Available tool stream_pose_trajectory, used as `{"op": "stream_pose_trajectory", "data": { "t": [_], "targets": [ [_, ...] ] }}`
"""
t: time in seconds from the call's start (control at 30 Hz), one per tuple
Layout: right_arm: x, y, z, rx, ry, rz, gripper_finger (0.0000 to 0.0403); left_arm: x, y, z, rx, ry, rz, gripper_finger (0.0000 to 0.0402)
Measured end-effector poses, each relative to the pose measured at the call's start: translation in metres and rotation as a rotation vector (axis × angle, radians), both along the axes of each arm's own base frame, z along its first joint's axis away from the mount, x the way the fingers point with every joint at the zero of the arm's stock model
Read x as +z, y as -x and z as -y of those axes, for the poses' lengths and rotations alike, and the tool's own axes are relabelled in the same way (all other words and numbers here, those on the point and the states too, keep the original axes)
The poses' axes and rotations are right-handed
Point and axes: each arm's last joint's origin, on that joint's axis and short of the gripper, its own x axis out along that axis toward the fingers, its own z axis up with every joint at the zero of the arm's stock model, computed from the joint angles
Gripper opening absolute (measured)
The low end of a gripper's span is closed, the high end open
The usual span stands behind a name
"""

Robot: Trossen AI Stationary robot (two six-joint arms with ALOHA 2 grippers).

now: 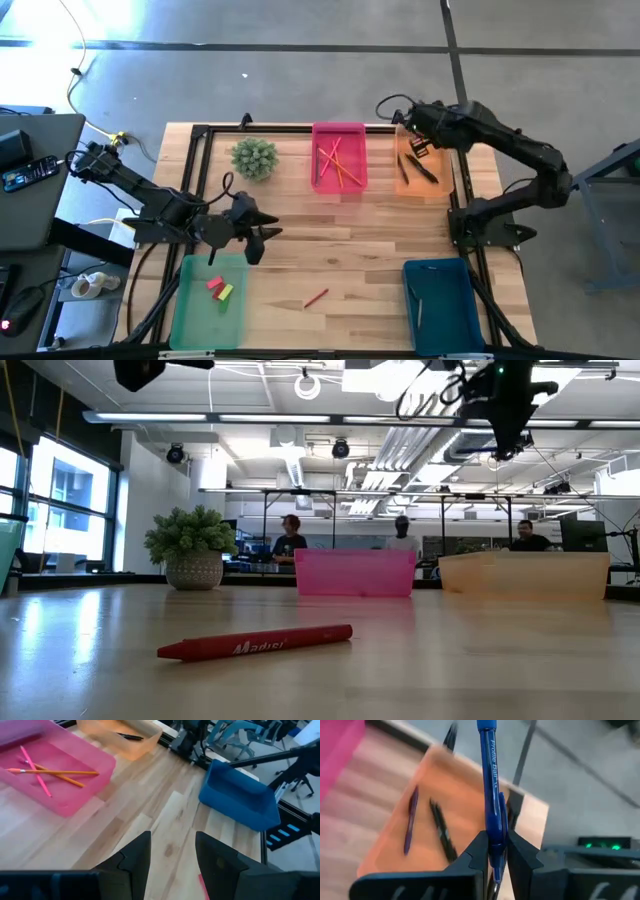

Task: Sort crayons/erasers/pens/pencils in bins
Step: Put the blue pen into the orange bin

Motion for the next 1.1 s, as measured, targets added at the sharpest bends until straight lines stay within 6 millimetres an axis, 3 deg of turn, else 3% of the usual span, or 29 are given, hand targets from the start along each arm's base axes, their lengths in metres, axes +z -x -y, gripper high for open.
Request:
{"op": "stream_pose_trajectory", "data": {
  "t": [0.37,0.73,1.1],
  "targets": [
    [-0.025,-0.003,0.047,0.038,-0.322,0.002,0.003,-0.001,-0.005,-0.006,0.021,0.062,0.008,0.0142],
    [-0.068,-0.007,0.092,-0.003,-0.606,-0.047,0.003,0.0,-0.01,-0.004,0.007,0.084,0.038,0.0142],
    [-0.098,-0.014,0.109,-0.019,-0.762,-0.099,0.003,0.0,-0.01,-0.003,0.002,0.108,0.039,0.0142]
  ]
}}
